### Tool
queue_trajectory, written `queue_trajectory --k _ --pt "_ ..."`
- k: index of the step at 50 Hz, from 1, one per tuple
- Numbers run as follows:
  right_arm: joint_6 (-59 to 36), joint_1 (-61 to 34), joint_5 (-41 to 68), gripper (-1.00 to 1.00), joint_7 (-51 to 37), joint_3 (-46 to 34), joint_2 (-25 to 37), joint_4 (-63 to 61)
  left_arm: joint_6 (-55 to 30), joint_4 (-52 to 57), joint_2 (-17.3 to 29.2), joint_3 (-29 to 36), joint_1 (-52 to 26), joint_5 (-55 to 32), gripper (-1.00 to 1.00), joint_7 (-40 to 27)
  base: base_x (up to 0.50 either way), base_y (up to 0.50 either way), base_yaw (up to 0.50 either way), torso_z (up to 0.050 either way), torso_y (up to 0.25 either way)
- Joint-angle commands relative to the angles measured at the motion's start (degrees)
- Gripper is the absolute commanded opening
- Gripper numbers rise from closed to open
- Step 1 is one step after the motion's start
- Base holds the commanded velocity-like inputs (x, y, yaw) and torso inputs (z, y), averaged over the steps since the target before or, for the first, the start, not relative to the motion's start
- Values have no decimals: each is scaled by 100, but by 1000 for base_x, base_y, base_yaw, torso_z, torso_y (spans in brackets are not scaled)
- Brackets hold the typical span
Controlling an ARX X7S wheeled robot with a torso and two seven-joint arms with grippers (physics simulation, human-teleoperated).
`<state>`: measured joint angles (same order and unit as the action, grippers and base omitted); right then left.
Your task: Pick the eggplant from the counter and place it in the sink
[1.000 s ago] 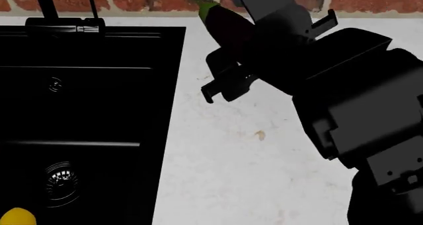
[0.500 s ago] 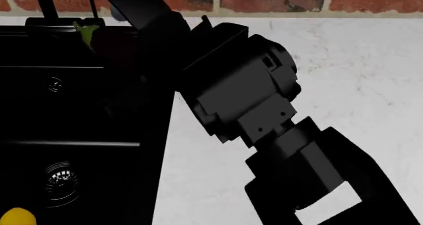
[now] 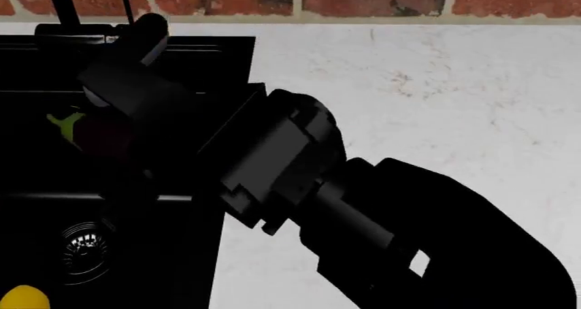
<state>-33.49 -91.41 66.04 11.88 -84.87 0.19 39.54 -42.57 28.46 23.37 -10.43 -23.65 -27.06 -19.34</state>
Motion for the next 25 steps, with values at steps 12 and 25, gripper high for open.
queue_trajectory --k 12,25 --pt "194 439 -176 -100 61 -398 -19 -545 137 -87 -37 67 33 -25 100 52 0 0 0 0 0" --pt "165 929 -433 -100 167 -400 -19 -703 120 -94 -42 131 -22 -41 100 33 0 0 0 0 0"
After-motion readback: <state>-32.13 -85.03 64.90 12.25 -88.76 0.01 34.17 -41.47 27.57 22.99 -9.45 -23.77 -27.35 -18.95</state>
